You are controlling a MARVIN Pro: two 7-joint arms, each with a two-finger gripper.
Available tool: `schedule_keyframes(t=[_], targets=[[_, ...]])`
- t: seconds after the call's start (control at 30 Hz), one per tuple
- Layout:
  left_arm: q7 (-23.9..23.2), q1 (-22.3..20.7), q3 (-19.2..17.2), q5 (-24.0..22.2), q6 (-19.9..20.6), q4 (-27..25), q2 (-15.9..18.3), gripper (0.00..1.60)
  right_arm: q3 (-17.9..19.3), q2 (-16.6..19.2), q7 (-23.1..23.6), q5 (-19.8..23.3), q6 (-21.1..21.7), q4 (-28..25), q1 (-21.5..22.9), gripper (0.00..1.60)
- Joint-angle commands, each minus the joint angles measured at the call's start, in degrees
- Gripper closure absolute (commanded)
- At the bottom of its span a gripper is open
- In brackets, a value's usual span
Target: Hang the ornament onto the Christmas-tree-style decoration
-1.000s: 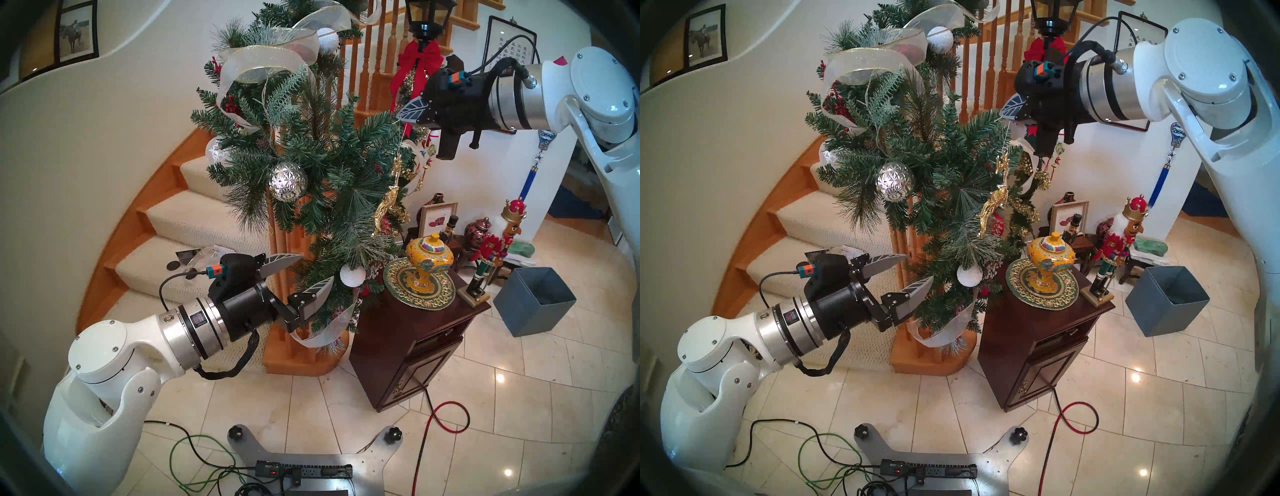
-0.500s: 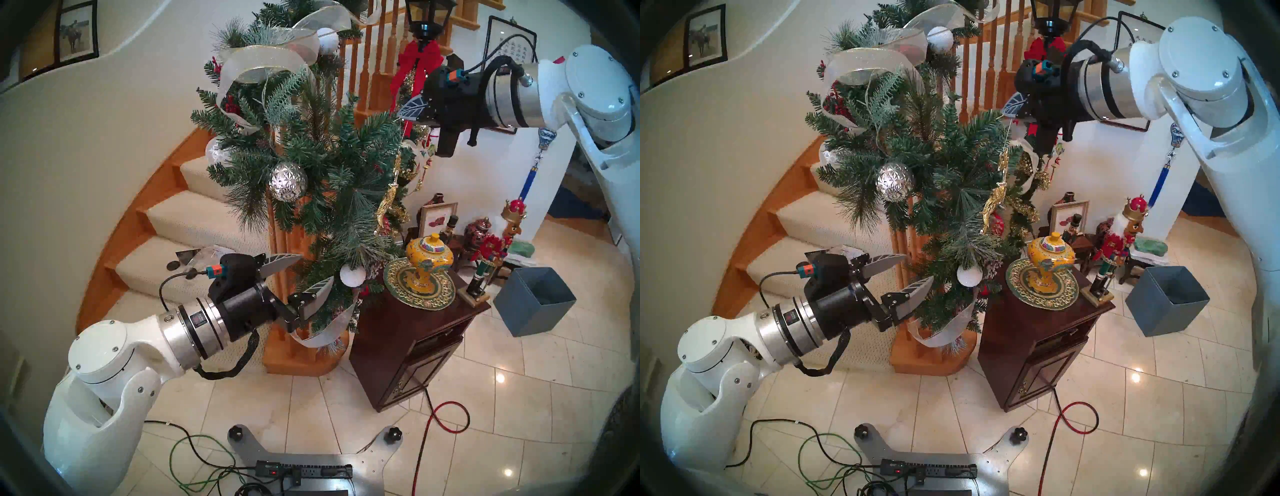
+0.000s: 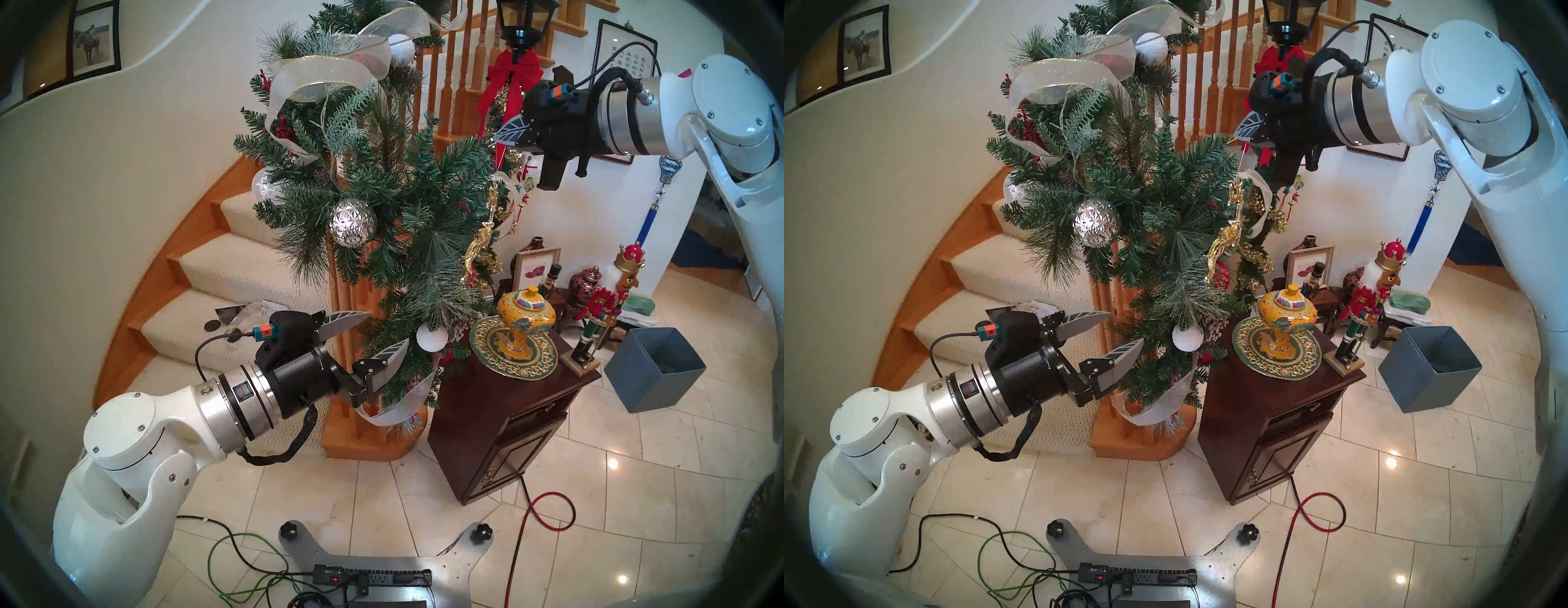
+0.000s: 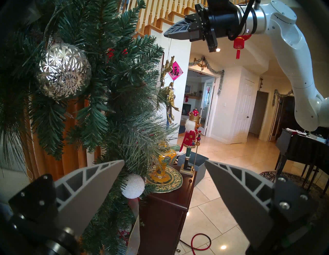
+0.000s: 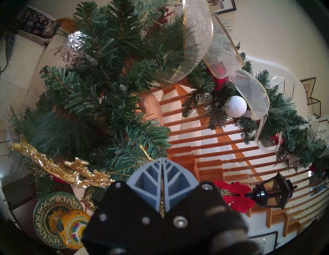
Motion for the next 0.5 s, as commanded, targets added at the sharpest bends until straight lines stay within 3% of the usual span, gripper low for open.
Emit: schedule_keyframes(t=[0.0,0.47], targets=[[-0.02,-0.05,-0.07,-0.02,-0.1,-0.32,-0.03,0.0,0.93,0.22,-0.41,-0.34,0.13,-0.03,1.01,1.6],[-0.02,-0.05,-0.08,-0.02,-0.1,-0.32,-0.03,0.0,-1.21,-1.77,0.16,-1.72,-0.26,1.31,2.19,1.6]])
